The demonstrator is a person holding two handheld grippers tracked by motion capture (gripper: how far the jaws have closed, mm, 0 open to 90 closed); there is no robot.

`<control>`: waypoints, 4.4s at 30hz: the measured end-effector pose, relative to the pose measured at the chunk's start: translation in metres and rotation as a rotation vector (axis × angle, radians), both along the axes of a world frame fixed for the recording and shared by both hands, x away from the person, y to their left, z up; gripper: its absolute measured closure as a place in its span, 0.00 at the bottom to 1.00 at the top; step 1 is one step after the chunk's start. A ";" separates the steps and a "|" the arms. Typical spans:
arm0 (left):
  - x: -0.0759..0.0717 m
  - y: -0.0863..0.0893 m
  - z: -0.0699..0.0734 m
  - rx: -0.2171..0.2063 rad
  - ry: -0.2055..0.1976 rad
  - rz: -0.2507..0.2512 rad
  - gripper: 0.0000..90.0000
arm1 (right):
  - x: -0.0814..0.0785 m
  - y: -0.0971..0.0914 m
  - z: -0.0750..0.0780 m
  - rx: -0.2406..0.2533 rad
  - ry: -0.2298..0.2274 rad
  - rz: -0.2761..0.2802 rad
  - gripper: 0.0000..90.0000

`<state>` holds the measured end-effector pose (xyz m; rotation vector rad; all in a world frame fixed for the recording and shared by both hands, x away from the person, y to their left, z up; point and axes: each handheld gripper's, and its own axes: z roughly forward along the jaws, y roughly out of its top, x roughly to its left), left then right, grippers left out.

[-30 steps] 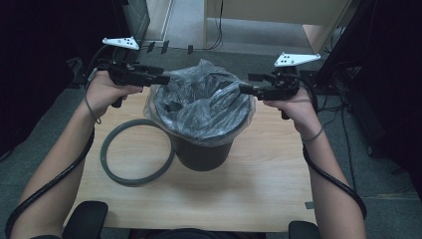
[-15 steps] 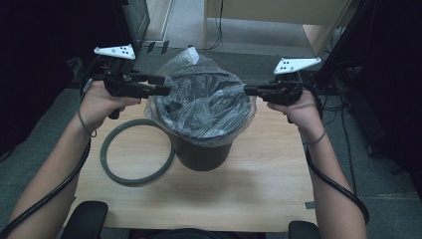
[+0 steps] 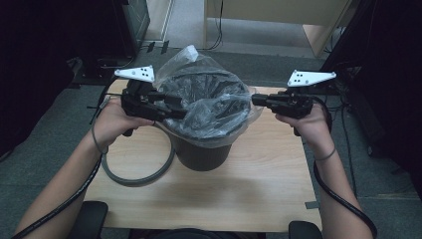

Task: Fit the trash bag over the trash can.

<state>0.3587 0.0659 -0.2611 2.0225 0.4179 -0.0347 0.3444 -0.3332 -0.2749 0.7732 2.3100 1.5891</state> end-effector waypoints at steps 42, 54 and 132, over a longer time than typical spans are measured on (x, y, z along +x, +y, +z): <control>-0.046 0.005 -0.061 0.148 0.011 -0.082 1.00 | -0.016 0.034 -0.045 -0.270 0.114 0.257 0.99; -0.040 0.040 -0.040 0.026 0.033 -0.010 0.64 | -0.023 0.006 -0.023 -0.086 0.058 0.207 0.75; 0.089 0.062 -0.007 0.031 -0.030 0.201 0.51 | 0.095 0.056 -0.008 0.029 -0.019 -0.027 0.61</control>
